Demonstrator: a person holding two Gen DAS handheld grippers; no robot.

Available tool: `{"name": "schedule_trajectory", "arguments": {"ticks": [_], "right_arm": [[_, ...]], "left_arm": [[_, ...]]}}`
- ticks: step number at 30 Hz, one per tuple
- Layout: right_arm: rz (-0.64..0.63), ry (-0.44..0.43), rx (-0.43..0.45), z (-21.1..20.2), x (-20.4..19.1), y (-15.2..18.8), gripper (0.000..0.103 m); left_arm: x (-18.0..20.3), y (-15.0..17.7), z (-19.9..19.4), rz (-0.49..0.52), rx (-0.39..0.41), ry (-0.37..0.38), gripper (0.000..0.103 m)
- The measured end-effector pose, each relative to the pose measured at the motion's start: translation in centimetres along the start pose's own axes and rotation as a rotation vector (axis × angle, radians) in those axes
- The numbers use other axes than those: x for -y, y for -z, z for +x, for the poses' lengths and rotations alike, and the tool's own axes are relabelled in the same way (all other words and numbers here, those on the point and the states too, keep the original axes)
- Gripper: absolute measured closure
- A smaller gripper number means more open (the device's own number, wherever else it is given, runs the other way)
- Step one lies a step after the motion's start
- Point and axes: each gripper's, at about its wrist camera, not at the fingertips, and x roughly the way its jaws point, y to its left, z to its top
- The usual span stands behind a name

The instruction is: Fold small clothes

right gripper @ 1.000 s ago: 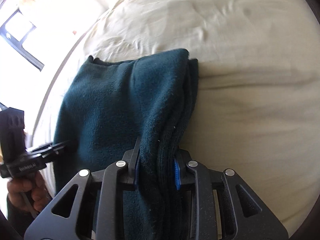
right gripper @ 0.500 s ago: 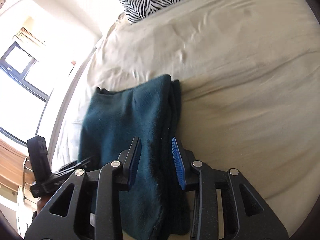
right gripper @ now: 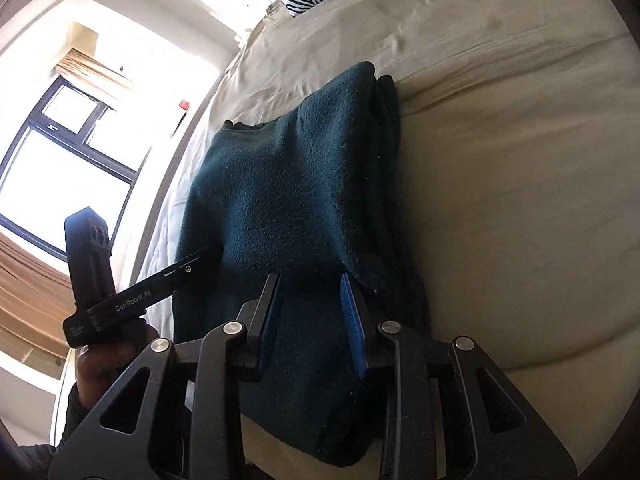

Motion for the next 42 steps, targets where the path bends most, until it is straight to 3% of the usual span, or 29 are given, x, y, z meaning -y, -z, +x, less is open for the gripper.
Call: {"name": "schedule_trajectory", "arguments": {"ticks": [4, 6, 7, 9, 10, 11, 13, 16, 18, 20, 23, 25, 30, 33, 36, 39, 42], "right_arm": [[-0.043, 0.089, 0.07, -2.8, -0.7, 0.4, 0.073], [-0.096, 0.189, 0.137, -4.6, -1.8, 0.5, 0.073], [-0.123, 0.213, 0.174, -5.6, -2.5, 0.6, 0.073], [-0.175, 0.258, 0.256, -8.3, -3.8, 0.8, 0.071], [-0.204, 0.293, 0.3, -9.3, -4.7, 0.9, 0.061], [-0.231, 0.331, 0.359, -10.5, -5.6, 1.1, 0.045], [-0.281, 0.378, 0.502, -13.1, -7.5, 2.0, 0.026], [-0.373, 0.421, 0.722, -16.2, -10.6, 3.2, 0.003], [-0.444, 0.462, 0.843, -17.9, -12.6, 3.8, 0.0], [-0.488, 0.447, 0.866, -19.1, -14.1, 3.8, 0.0], [-0.472, 0.375, 0.814, -20.3, -15.2, 3.2, 0.0], [-0.442, 0.339, 0.782, -20.6, -15.4, 2.9, 0.0], [-0.451, 0.314, 0.762, -21.1, -16.2, 3.4, 0.0], [-0.442, 0.349, 0.683, -19.8, -16.2, 3.4, 0.0], [-0.366, 0.37, 0.555, -17.6, -14.9, 3.4, 0.0], [-0.3, 0.376, 0.463, -15.1, -13.1, 3.6, 0.0], [-0.274, 0.49, 0.4, -12.6, -11.7, 4.1, 0.0]], "left_arm": [[0.5, 0.5, -1.5, 0.012, 0.052, -0.023, 0.035], [1.2, 1.0, -3.4, 0.044, 0.137, -0.048, 0.035], [1.6, 1.4, -4.6, 0.063, 0.195, -0.066, 0.032], [2.2, 2.3, -7.2, 0.092, 0.311, -0.119, 0.014], [2.6, 2.9, -8.8, 0.102, 0.383, -0.163, 0.001], [3.0, 3.5, -10.2, 0.111, 0.457, -0.198, 0.0], [3.8, 4.5, -13.2, 0.144, 0.603, -0.246, 0.0], [5.1, 6.0, -16.6, 0.194, 0.761, -0.288, 0.0], [5.9, 6.8, -18.3, 0.202, 0.833, -0.336, 0.0], [6.1, 7.2, -19.9, 0.199, 0.884, -0.361, 0.0], [6.0, 6.5, -21.0, 0.19, 0.836, -0.338, 0.0], [6.1, 6.4, -21.5, 0.187, 0.827, -0.372, 0.0], [6.1, 6.5, -21.5, 0.18, 0.785, -0.376, 0.0], [5.7, 6.3, -20.2, 0.168, 0.722, -0.386, 0.0], [5.0, 6.8, -18.3, 0.133, 0.619, -0.424, 0.0], [3.8, 7.4, -15.7, 0.082, 0.474, -0.415, 0.0], [3.3, 8.3, -12.8, 0.088, 0.353, -0.401, 0.0]]}}
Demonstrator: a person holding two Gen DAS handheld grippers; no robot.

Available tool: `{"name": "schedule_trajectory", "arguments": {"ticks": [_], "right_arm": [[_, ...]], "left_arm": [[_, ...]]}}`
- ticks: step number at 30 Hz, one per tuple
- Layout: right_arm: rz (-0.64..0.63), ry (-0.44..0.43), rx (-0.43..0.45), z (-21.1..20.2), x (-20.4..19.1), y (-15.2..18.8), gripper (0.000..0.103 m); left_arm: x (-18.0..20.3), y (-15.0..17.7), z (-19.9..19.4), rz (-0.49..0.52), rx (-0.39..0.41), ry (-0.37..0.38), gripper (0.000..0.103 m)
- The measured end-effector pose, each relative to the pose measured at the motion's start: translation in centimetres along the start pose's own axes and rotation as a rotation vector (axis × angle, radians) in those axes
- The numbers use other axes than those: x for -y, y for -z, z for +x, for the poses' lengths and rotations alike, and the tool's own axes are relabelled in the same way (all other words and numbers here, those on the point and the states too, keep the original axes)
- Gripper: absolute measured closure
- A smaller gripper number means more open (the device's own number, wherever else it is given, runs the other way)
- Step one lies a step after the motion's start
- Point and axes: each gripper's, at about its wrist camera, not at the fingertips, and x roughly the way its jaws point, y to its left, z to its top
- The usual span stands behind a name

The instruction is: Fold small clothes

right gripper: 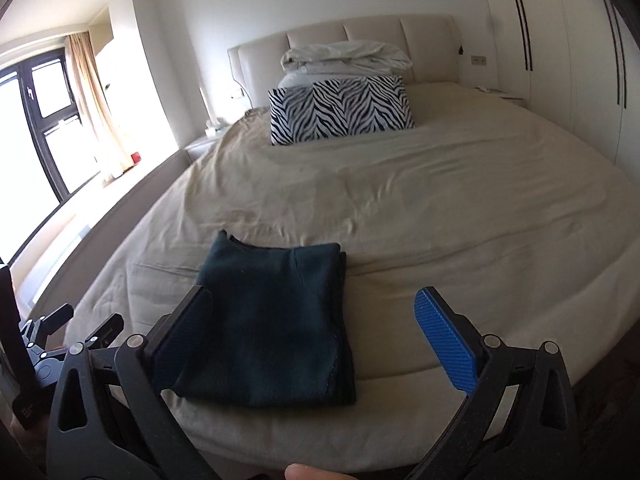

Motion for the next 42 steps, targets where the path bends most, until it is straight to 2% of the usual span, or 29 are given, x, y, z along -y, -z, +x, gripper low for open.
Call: {"name": "schedule_trajectory", "arguments": {"ticks": [3, 5, 7, 14, 21, 42], "right_arm": [[-0.041, 0.096, -0.065, 2.3, -0.3, 1.6, 0.0], [-0.068, 0.132, -0.112, 3.6, -0.5, 2.7, 0.0], [-0.07, 0.134, -0.153, 4.8, -0.5, 3.7, 0.0], [-0.083, 0.126, -0.192, 5.3, -0.7, 5.5, 0.0], [-0.115, 0.118, -0.22, 5.3, -1.6, 6.2, 0.0], [-0.104, 0.116, -0.266, 6.1, -2.7, 7.0, 0.0]], "left_arm": [[0.8, 1.7, 1.8, 0.013, -0.105, 0.044, 0.0], [0.9, 2.4, 2.6, 0.004, -0.145, 0.063, 0.0], [1.0, 2.9, 2.9, 0.006, -0.163, 0.069, 0.0], [0.4, 3.6, 3.6, -0.029, -0.205, 0.103, 0.0], [-0.3, 3.9, 3.9, -0.065, -0.226, 0.129, 0.0], [-0.5, 4.3, 4.0, -0.072, -0.232, 0.138, 0.0]]}}
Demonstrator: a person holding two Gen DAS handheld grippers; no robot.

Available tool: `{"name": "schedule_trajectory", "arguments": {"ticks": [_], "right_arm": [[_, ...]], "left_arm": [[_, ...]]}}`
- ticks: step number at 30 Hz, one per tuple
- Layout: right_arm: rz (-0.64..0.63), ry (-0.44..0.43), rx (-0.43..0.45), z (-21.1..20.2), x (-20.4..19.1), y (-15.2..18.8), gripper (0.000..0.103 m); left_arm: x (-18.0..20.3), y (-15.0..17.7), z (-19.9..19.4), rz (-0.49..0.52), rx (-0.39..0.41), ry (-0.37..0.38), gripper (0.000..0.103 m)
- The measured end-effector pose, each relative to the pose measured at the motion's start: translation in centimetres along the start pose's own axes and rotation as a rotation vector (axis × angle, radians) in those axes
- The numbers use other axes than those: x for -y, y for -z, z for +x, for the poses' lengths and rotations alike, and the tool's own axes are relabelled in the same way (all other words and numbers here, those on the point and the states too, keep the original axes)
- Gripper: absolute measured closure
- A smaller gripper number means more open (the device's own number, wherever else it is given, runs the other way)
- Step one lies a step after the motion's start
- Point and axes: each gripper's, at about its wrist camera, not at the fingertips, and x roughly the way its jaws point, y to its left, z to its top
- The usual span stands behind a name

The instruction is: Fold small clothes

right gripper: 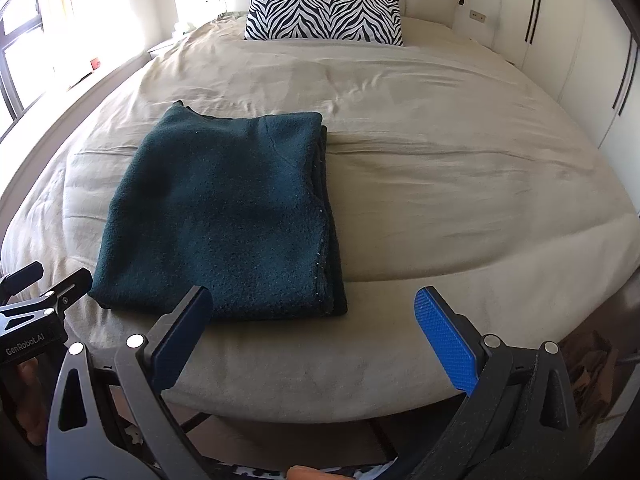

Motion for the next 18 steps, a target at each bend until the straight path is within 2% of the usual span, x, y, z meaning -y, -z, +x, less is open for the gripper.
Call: {"name": "schedule_trajectory", "arguments": {"ticks": [18], "right_arm": [[0.023, -0.005, -0.017, 0.92, 0.68, 0.07, 0.0]], "left_arm": [[0.39, 0.3, 0.43, 0.005, -0.016, 0.004, 0.0]]}}
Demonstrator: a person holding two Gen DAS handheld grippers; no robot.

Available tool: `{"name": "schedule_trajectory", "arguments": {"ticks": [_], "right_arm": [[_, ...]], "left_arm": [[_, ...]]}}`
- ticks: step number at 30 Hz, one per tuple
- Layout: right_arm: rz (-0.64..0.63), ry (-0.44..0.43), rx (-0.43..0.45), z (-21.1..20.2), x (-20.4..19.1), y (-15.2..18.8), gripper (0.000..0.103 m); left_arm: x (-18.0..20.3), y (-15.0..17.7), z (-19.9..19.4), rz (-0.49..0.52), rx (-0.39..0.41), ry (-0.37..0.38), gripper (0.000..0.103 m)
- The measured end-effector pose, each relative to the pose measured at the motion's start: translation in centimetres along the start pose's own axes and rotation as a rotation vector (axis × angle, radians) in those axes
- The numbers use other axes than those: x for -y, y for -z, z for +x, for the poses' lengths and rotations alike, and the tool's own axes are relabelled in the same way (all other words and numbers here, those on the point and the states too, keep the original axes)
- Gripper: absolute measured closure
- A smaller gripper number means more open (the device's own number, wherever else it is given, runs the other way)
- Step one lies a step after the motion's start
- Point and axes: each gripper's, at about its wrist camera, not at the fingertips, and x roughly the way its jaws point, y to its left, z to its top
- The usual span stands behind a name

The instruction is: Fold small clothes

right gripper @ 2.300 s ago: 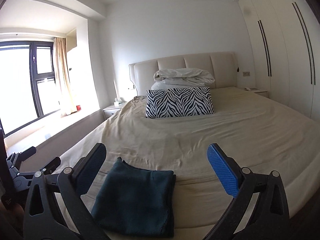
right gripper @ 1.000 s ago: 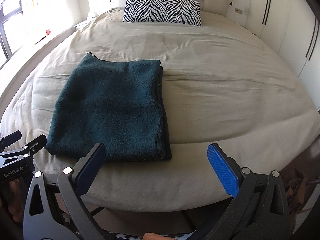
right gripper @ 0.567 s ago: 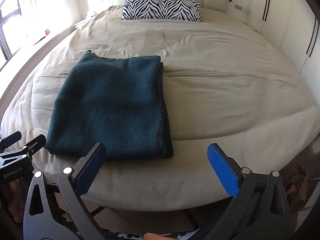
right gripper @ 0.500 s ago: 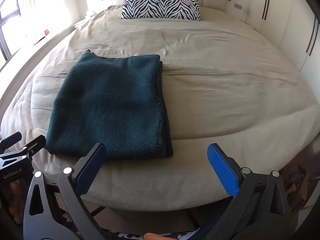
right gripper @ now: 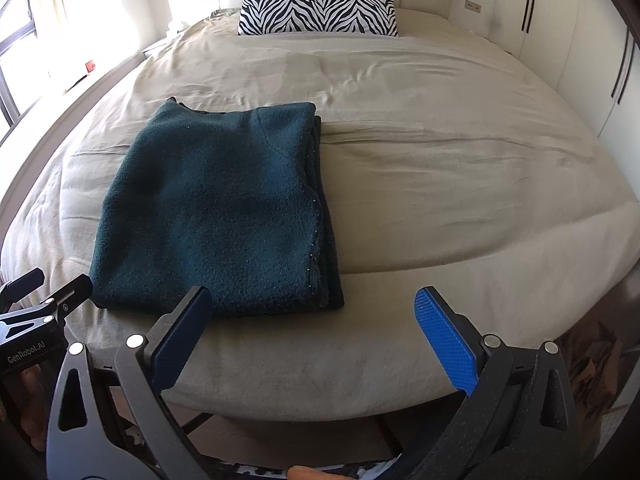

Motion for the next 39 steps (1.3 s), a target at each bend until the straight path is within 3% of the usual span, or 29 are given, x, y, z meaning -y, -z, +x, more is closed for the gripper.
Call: {"name": "schedule_trajectory", "arguments": {"ticks": [39], "right_arm": [[0.004, -0.002, -0.002, 0.25, -0.34, 0.33, 0.0]], "left_arm": [[-0.07, 0.21, 0.44, 0.003, -0.013, 0.001, 0.0]]}}
